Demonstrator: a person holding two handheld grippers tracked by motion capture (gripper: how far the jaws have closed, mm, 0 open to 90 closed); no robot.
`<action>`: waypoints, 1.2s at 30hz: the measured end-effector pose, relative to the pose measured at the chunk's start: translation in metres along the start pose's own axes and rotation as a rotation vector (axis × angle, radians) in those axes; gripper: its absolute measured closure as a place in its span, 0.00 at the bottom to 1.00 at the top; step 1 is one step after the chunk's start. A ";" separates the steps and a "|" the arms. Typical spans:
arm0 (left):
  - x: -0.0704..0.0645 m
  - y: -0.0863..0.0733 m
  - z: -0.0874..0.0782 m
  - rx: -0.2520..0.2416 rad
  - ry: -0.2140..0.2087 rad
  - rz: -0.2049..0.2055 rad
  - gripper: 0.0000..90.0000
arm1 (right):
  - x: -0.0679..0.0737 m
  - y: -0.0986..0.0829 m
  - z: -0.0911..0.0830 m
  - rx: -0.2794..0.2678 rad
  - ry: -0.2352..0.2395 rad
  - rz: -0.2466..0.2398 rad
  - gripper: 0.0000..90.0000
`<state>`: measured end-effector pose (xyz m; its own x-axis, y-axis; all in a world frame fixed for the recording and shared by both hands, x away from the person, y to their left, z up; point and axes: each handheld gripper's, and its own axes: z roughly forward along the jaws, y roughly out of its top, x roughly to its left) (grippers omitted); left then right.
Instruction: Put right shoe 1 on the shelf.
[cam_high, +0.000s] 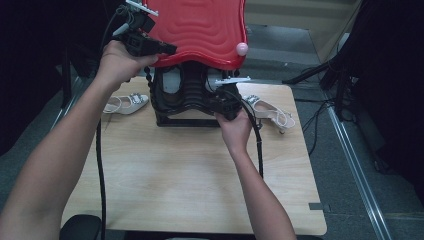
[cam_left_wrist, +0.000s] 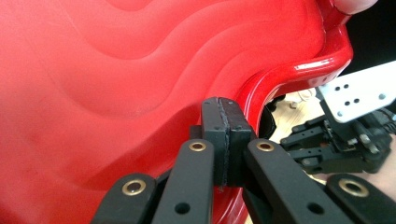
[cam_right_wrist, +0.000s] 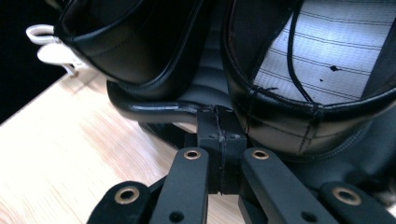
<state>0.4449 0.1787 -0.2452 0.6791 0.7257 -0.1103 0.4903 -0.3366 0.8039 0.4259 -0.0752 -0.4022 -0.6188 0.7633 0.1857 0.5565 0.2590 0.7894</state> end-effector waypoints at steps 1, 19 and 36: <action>0.000 0.000 0.000 -0.003 0.002 -0.005 1.00 | 0.001 -0.001 -0.002 0.000 0.004 -0.009 1.00; -0.006 -0.009 -0.035 -0.023 -0.036 -0.033 0.79 | 0.011 -0.031 -0.048 -0.027 0.118 -0.046 0.87; -0.028 -0.071 -0.056 -0.008 -0.070 -0.044 0.65 | 0.000 -0.071 -0.073 -0.024 0.181 -0.074 0.74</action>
<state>0.3609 0.2160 -0.2660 0.6938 0.6956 -0.1865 0.5166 -0.3002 0.8019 0.3453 -0.1369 -0.4154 -0.7485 0.6230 0.2271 0.4938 0.2952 0.8180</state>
